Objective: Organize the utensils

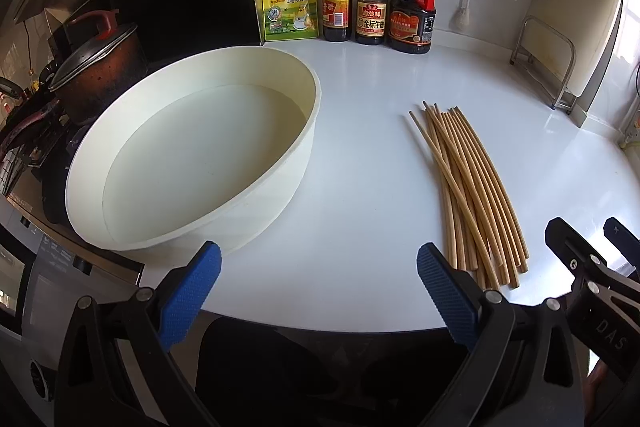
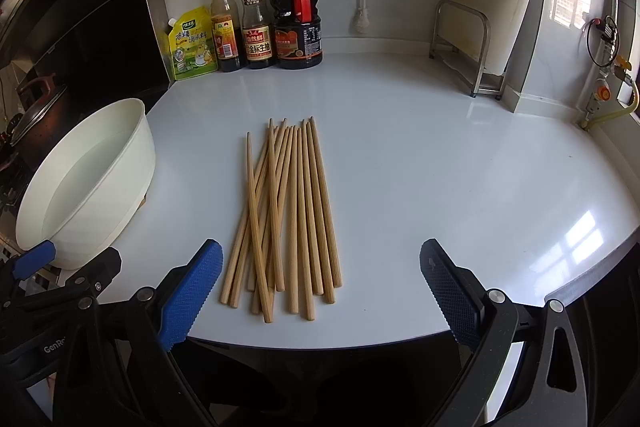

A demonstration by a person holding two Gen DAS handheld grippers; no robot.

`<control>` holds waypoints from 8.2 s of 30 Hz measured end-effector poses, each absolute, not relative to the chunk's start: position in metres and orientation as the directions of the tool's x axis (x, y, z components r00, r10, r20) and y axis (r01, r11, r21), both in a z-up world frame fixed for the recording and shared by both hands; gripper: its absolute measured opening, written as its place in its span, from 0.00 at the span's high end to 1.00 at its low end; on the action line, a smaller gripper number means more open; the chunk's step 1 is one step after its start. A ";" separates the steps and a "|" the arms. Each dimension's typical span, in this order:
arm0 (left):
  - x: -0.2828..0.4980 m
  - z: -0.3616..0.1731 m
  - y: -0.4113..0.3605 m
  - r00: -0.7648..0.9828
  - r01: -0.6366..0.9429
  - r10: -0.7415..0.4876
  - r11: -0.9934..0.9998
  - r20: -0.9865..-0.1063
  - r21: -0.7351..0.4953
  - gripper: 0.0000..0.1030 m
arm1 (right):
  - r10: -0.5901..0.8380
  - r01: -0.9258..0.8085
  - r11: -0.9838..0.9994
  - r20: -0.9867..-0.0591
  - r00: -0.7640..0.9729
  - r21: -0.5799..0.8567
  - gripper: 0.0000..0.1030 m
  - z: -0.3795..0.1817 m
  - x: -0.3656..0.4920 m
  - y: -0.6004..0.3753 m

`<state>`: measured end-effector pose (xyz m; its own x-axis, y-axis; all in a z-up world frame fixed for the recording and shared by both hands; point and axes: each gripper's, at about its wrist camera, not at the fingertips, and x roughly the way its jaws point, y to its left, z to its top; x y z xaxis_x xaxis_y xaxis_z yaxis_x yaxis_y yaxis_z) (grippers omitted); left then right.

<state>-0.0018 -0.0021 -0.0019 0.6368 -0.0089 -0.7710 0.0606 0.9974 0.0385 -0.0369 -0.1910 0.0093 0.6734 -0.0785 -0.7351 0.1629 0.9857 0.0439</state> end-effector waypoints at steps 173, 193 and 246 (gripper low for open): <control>0.097 -0.002 -0.079 0.498 0.241 -0.289 0.952 -0.818 -0.189 0.93 | 0.204 0.047 0.953 -0.752 0.627 0.298 0.94 -0.035 0.065 -0.281; 0.097 0.069 0.124 0.673 0.026 -0.120 0.990 -0.730 -0.139 0.93 | 0.484 -0.300 0.873 -0.619 0.619 0.384 0.94 0.066 0.110 -0.067; 0.044 0.026 0.102 0.660 -0.054 -0.021 0.996 -0.751 -0.076 0.41 | 0.313 -0.156 0.947 -0.703 0.639 0.279 0.75 0.030 0.040 -0.098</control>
<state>0.0442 0.1024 0.0255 0.6600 -0.0215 -0.7510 -0.0538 0.9957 -0.0757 0.0403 -0.0984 0.0299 0.6392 0.3127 -0.7026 -0.1562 0.9474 0.2795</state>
